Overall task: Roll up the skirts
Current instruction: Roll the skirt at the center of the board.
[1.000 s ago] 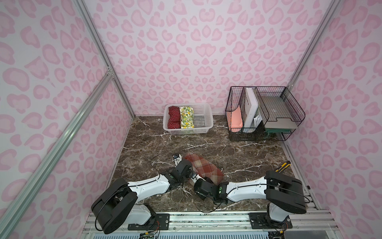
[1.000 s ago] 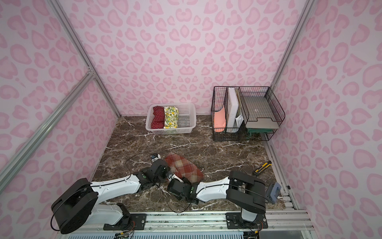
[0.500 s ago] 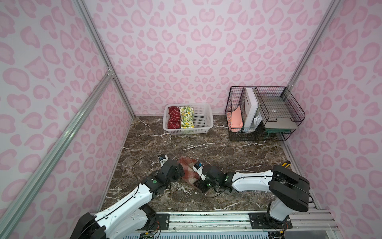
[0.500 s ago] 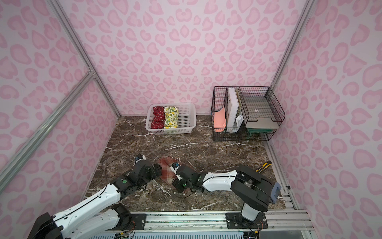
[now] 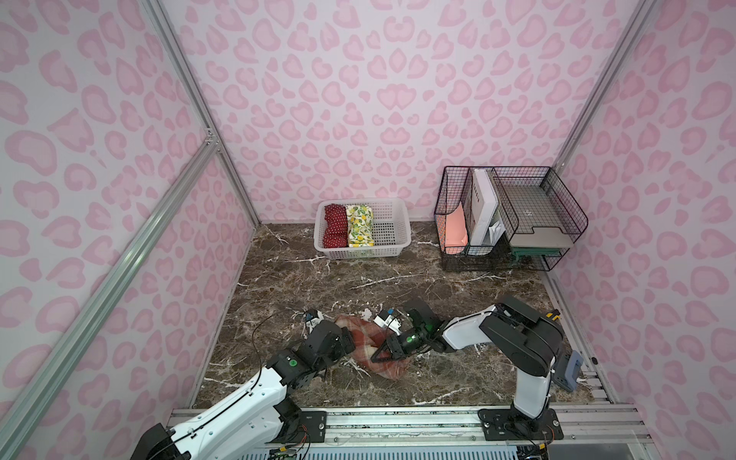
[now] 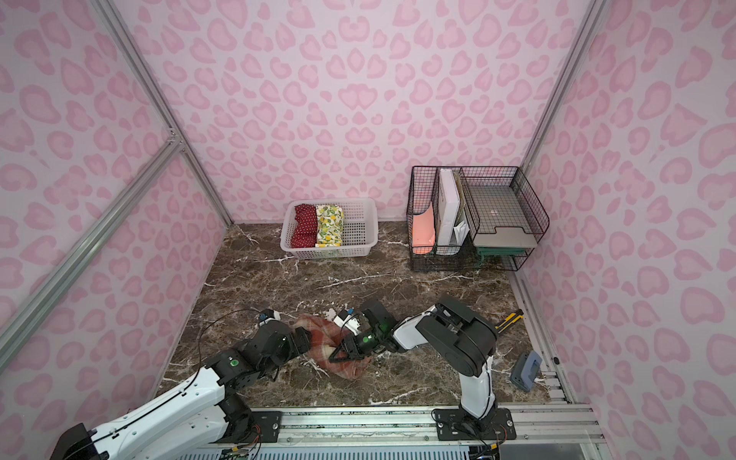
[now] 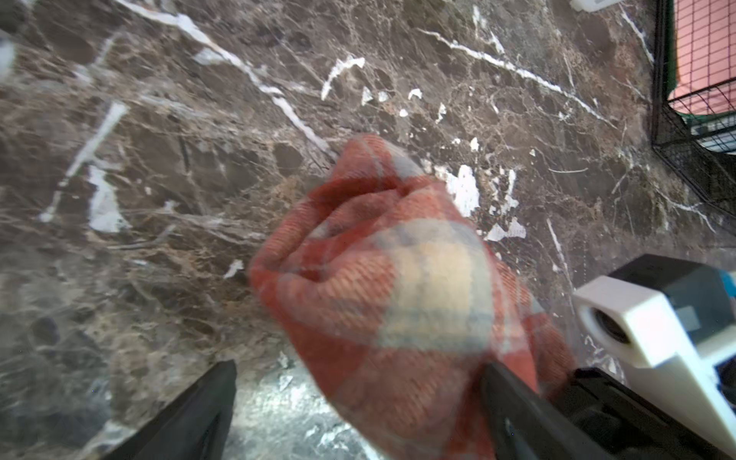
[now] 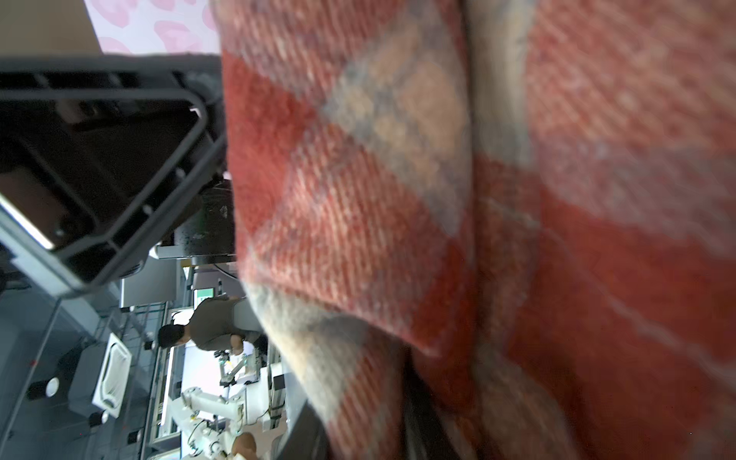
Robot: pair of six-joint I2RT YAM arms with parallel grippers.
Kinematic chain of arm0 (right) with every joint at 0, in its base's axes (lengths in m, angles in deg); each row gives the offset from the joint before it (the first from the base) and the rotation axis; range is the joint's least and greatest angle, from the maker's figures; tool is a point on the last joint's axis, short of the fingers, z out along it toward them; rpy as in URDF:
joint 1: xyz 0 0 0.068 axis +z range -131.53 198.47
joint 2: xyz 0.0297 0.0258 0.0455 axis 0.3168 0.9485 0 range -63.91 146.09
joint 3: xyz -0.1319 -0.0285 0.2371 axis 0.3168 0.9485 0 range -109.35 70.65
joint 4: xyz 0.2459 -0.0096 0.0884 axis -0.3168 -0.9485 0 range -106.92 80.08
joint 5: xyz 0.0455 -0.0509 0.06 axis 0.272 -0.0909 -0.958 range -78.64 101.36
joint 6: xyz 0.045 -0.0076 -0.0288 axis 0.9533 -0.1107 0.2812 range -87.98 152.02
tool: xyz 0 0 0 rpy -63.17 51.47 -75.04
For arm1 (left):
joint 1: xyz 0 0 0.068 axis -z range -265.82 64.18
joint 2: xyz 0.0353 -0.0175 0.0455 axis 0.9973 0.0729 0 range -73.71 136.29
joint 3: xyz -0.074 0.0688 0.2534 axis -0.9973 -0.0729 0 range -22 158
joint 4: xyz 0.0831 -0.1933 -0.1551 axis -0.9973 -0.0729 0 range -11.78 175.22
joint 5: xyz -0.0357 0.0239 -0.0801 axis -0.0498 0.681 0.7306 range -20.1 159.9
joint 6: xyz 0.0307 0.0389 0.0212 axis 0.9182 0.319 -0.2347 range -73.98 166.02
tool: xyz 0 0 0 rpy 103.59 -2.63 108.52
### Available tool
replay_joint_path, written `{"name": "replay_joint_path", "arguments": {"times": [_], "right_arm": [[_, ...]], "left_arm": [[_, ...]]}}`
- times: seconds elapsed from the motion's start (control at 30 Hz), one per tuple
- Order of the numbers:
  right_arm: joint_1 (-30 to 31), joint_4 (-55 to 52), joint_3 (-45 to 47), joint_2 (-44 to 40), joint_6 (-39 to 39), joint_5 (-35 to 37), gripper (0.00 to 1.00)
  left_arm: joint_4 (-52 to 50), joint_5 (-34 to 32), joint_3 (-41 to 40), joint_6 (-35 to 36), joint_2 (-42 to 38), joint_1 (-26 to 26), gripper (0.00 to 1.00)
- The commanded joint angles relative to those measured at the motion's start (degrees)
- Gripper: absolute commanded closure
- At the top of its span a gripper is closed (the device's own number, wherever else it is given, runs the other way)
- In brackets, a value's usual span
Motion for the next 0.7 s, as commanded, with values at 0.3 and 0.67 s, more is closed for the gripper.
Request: {"name": "replay_joint_path", "arguments": {"times": [0.3, 0.67], "right_arm": [[-1.51, -13.94, 0.03, 1.41, -3.32, 5.55, 0.78], [0.27, -48.18, -3.31, -23.79, -18.28, 39.28, 0.45]], "left_arm": [[8.13, -4.91, -2.44, -6.77, 10.65, 5.0, 1.0], [1.07, -4.99, -2.08, 0.89, 9.65, 4.95, 1.0]]}}
